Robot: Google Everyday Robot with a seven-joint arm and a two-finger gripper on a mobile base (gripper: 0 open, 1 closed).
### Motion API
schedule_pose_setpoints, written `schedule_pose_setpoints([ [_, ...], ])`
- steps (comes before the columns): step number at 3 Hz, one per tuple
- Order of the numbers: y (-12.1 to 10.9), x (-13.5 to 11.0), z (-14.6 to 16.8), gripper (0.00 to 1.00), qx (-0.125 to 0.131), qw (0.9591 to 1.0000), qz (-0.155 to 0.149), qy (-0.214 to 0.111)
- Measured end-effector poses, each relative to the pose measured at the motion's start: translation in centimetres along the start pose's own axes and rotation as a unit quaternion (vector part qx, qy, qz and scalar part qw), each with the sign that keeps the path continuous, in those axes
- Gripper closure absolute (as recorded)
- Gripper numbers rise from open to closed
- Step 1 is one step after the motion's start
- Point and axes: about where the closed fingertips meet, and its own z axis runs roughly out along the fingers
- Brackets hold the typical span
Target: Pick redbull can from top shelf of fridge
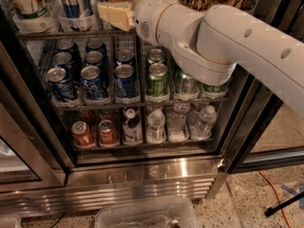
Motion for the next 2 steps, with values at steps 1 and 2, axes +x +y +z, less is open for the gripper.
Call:
schedule_pose_setpoints([
  [1,0.14,-0.42,-0.25,1.00,0.001,1.0000,-0.002,-0.006],
  [2,0.30,-1.14,-0.66,1.00,-0.001,0.9998,-0.006,-0.017],
])
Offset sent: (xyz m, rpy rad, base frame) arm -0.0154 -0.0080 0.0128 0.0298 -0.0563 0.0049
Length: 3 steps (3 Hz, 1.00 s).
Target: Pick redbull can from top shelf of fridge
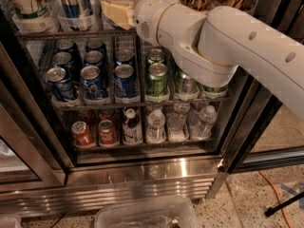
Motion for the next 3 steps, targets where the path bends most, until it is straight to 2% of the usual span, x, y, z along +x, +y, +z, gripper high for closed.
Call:
schedule_pose_setpoints([
  [2,0.7,-1.4,-0.9,1.00,-0.009,0.9997,-0.016,-0.018],
  [3,1.4,-1.5,-1.2,1.00,-0.024,0.9993,-0.024,-0.018],
])
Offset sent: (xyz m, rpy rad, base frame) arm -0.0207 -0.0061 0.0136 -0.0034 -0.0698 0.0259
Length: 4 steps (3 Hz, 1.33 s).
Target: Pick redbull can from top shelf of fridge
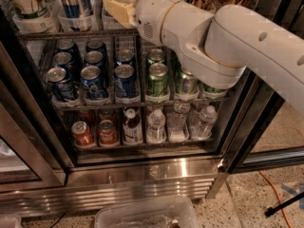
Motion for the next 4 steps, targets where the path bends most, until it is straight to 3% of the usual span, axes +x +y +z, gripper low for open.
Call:
schedule_pose_setpoints([
  [4,1.6,0.1,-1.2,1.00,-0.032,0.9992,-0.022,0.008],
])
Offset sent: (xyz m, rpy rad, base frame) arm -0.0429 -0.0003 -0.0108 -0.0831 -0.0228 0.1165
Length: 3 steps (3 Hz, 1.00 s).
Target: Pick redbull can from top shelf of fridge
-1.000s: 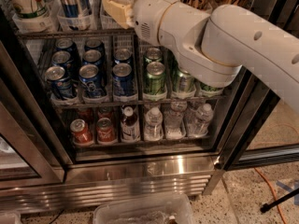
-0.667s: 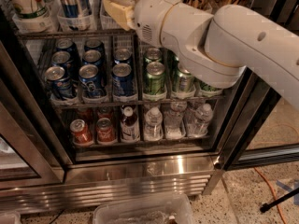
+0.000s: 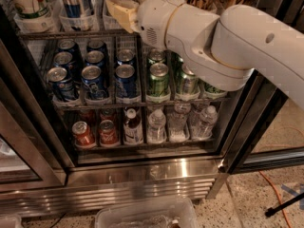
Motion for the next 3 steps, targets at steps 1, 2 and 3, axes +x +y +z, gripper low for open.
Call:
schedule_pose_setpoints([
  [1,0.40,-0.14,-0.30,1.00,-0.005,1.0000,-0.006,0.000],
  [2,1.35,-0.67,-1.00,1.00,-0.014,0.9997,-0.018,0.002],
  [3,1.36,-0.67,-1.00,1.00,-0.014,0.9997,-0.018,0.002],
])
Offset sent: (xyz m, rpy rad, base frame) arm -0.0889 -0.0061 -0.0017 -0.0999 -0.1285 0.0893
